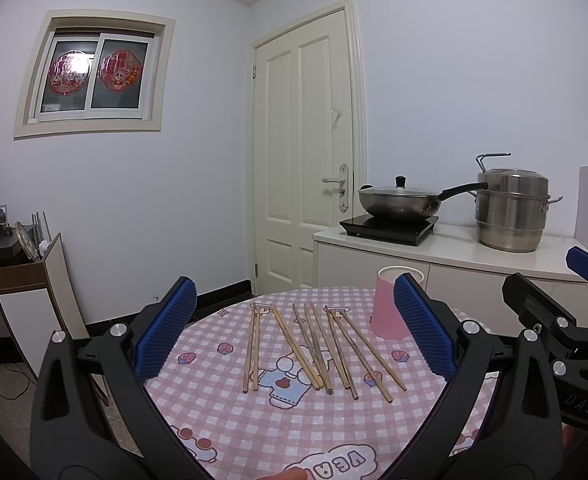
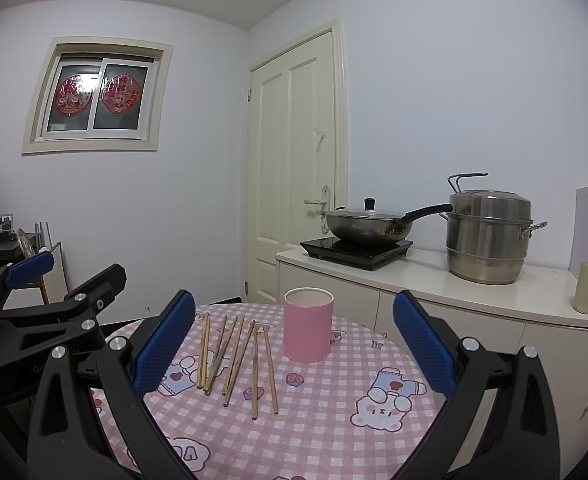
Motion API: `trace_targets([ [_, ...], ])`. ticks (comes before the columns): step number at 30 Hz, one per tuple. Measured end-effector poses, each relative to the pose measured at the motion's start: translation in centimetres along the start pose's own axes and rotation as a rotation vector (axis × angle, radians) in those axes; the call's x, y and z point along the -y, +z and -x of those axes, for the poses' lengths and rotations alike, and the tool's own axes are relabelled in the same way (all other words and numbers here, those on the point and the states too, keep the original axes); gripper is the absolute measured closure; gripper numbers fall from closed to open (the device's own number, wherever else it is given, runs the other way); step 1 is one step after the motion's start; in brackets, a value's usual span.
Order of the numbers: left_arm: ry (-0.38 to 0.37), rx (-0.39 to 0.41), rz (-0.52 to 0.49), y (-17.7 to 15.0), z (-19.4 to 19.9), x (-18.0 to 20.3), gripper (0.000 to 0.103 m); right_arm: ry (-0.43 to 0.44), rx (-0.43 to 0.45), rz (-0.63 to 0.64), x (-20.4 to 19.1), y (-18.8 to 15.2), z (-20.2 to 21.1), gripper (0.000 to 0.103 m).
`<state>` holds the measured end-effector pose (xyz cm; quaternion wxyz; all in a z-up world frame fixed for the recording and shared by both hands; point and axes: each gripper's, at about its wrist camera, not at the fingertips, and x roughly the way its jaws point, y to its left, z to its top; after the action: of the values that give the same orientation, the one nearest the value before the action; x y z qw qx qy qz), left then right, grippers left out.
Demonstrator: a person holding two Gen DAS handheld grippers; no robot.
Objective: Organize utensils
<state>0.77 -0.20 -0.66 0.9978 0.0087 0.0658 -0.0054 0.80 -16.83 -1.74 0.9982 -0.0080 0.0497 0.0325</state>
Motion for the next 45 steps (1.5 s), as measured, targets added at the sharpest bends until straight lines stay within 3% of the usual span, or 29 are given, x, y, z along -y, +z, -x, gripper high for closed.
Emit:
trace_targets([
  [34, 0.010, -0.010, -0.012, -0.5, -0.6, 0.2, 0.006, 0.009, -0.016, -0.015, 0.3, -0.5, -0.6, 0.007],
  [45, 0.008, -0.060, -0.008, -0.7, -2.0, 0.1, 0.006, 0.012, -0.040, -0.011, 0.1, -0.8, -1.5, 0.007],
])
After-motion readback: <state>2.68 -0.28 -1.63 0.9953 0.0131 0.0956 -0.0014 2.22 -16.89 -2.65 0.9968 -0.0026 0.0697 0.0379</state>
